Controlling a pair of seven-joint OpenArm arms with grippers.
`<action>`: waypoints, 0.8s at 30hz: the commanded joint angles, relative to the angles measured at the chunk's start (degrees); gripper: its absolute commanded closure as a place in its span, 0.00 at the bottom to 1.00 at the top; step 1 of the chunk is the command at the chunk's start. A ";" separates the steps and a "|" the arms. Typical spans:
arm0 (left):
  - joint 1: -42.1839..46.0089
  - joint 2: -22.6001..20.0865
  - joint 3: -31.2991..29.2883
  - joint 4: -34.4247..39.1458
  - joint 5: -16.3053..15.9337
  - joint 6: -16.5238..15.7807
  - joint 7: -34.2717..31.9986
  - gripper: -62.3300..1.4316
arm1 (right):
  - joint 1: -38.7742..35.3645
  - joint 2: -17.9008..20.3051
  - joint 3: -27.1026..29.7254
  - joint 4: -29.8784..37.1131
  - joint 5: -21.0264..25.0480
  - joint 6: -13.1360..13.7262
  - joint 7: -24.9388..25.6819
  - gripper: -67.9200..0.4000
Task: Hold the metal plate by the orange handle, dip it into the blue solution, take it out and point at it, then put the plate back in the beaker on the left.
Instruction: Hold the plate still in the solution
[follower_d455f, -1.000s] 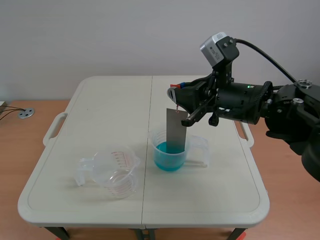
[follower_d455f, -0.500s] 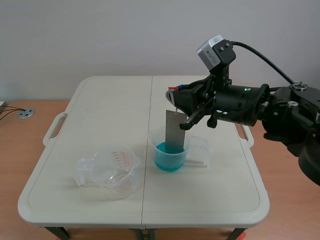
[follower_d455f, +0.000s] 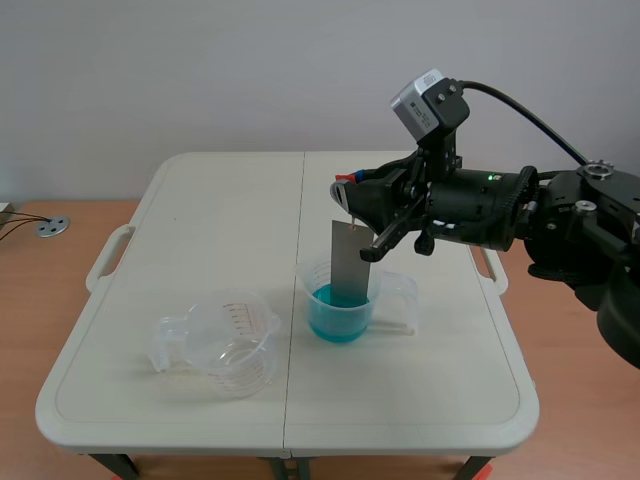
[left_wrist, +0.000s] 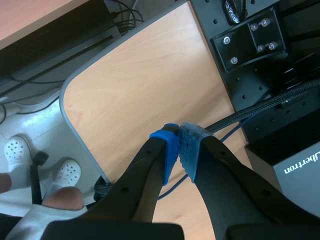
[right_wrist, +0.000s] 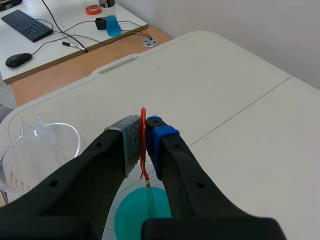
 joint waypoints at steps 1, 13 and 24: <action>0.59 0.11 0.07 0.55 -0.20 -0.13 -0.37 0.93 | 1.11 0.17 -0.02 0.42 -0.15 0.26 0.00 0.98; 0.59 0.11 0.07 0.55 -0.20 -0.13 -0.37 0.93 | 1.11 0.17 -0.02 0.42 -0.17 0.28 0.00 0.98; 0.46 0.11 0.07 0.55 -0.20 -0.13 -0.39 0.93 | 1.09 0.17 -0.02 0.42 -0.15 1.40 0.00 0.98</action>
